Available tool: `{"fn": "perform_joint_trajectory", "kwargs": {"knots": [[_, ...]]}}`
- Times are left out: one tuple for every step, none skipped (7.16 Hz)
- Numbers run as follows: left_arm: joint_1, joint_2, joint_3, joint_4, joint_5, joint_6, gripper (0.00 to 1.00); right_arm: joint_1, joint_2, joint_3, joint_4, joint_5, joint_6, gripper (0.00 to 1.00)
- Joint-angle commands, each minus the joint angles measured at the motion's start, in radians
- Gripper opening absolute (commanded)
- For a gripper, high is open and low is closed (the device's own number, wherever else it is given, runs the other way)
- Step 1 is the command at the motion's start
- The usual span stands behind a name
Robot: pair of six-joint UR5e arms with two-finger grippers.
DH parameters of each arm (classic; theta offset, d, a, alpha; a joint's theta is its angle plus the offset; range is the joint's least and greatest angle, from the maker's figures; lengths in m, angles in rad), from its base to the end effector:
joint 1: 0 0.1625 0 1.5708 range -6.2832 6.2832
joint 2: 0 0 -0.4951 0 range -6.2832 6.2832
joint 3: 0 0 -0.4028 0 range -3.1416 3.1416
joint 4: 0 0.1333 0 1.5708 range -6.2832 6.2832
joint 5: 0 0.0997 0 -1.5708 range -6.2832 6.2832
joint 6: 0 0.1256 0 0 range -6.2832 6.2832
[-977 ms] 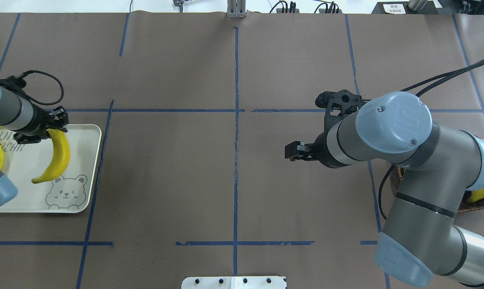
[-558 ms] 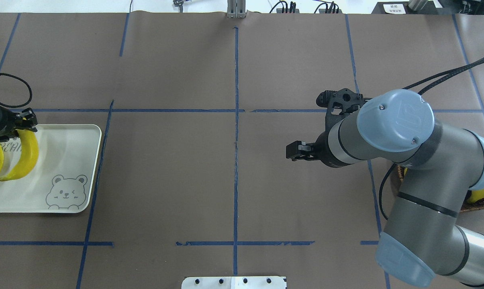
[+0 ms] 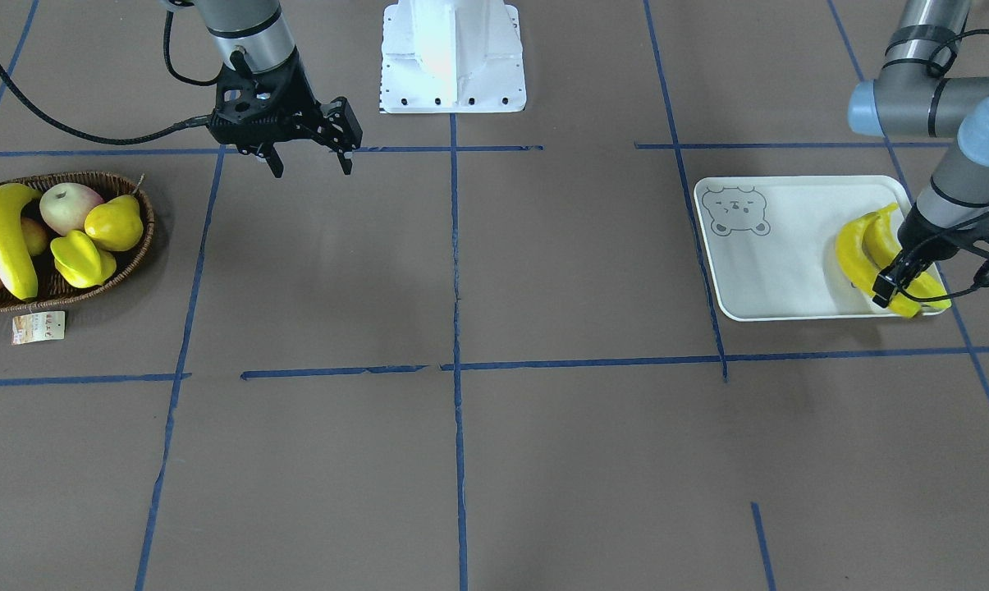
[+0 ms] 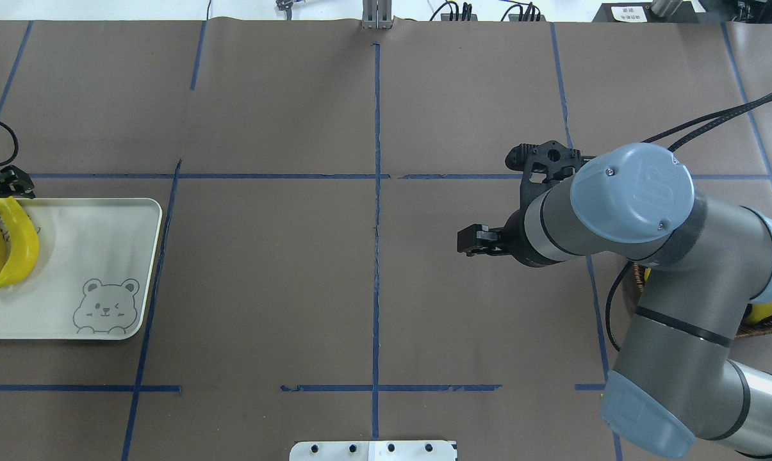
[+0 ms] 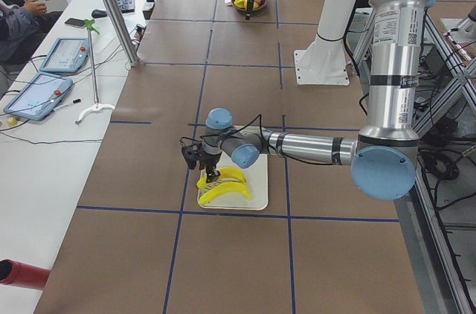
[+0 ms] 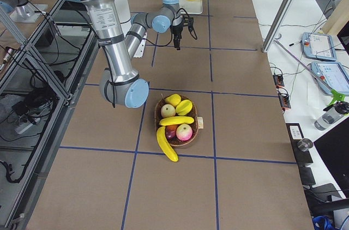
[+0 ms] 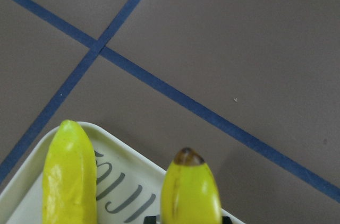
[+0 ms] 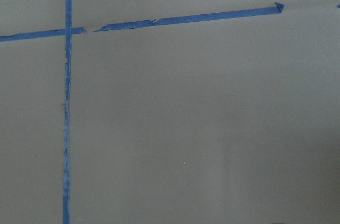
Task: Transfer all bananas from basket to plate
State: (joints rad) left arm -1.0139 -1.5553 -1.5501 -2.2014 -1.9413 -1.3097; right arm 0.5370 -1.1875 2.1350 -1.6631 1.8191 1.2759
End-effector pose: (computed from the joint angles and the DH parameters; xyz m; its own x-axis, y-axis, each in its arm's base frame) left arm 0.2125 -0.5074 0.7133 0.5997 -0.5078 -0.6185 0.5479 0.8238 -0.1452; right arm -0.4439 -0.3835 0.2992 0.6372 0.0515 0.7690 -0.1581 0.9853 0.0651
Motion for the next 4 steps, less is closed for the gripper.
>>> {"fn": "perform_joint_trajectory", "kwargs": {"knots": [[-0.032,0.011,-0.063,0.009,-0.065,0.056,1.00,0.004,-0.033,0.032,-0.003,0.006,-0.001,1.00],[-0.079,0.005,-0.109,0.012,-0.179,0.058,1.00,0.008,-0.100,0.072,-0.003,0.008,-0.033,1.00],[-0.080,-0.006,-0.157,0.012,-0.230,0.056,1.00,0.029,-0.185,0.116,-0.001,0.008,-0.138,1.00],[-0.072,-0.020,-0.160,0.012,-0.229,0.055,1.00,0.075,-0.234,0.126,0.005,0.019,-0.247,1.00]]}}
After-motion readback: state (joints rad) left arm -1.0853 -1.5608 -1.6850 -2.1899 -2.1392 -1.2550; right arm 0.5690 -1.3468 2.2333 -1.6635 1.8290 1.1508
